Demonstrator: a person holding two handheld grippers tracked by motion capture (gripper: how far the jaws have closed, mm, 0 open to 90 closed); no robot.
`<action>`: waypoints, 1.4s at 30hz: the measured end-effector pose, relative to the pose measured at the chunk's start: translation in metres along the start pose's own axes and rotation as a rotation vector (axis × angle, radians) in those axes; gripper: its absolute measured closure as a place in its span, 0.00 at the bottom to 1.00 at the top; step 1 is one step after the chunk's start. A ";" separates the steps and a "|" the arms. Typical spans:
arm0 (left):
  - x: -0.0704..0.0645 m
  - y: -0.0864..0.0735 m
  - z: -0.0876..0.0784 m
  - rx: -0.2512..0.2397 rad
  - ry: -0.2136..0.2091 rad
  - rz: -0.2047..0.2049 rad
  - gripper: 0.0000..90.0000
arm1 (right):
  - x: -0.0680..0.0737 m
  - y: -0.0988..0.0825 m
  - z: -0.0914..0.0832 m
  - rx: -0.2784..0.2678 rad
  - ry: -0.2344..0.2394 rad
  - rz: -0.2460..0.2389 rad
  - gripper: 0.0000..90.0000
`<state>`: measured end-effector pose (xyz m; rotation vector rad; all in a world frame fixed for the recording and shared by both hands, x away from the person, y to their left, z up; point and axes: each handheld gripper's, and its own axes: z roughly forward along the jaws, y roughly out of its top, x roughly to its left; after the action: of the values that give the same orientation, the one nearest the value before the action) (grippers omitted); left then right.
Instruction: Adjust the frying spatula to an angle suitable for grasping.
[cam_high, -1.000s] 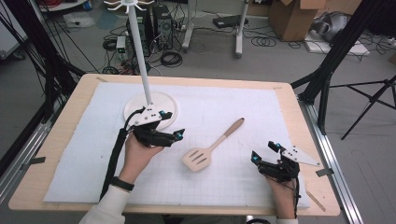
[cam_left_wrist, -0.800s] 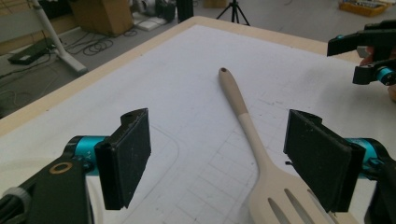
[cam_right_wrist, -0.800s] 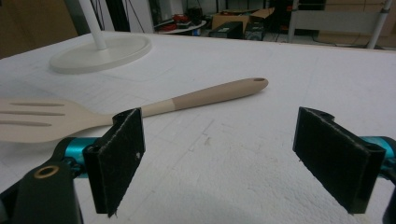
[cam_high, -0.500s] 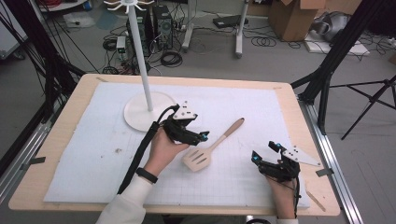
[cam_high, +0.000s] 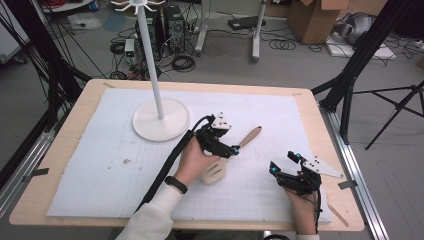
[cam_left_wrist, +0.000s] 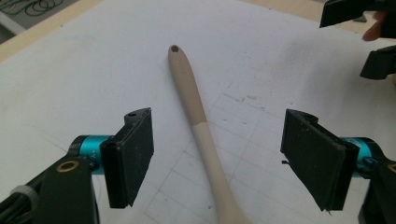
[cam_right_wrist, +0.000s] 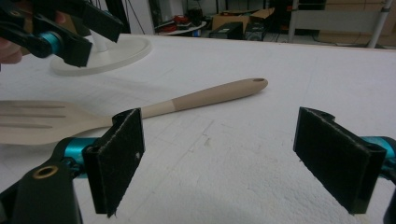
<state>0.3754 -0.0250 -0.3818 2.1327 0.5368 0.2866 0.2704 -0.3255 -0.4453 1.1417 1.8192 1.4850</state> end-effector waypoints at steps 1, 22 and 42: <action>-0.001 0.001 0.003 0.005 -0.001 -0.008 0.30 | 0.000 0.000 0.000 0.000 -0.001 -0.002 0.17; -0.003 0.006 0.054 0.273 0.036 -0.027 0.52 | 0.000 0.000 0.000 0.000 0.001 0.001 0.17; -0.006 0.000 0.064 0.382 0.065 -0.093 0.69 | 0.000 0.000 -0.001 0.001 0.004 0.007 0.17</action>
<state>0.3953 -0.0740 -0.4186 2.4621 0.7769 0.2140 0.2702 -0.3262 -0.4453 1.1471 1.8206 1.4920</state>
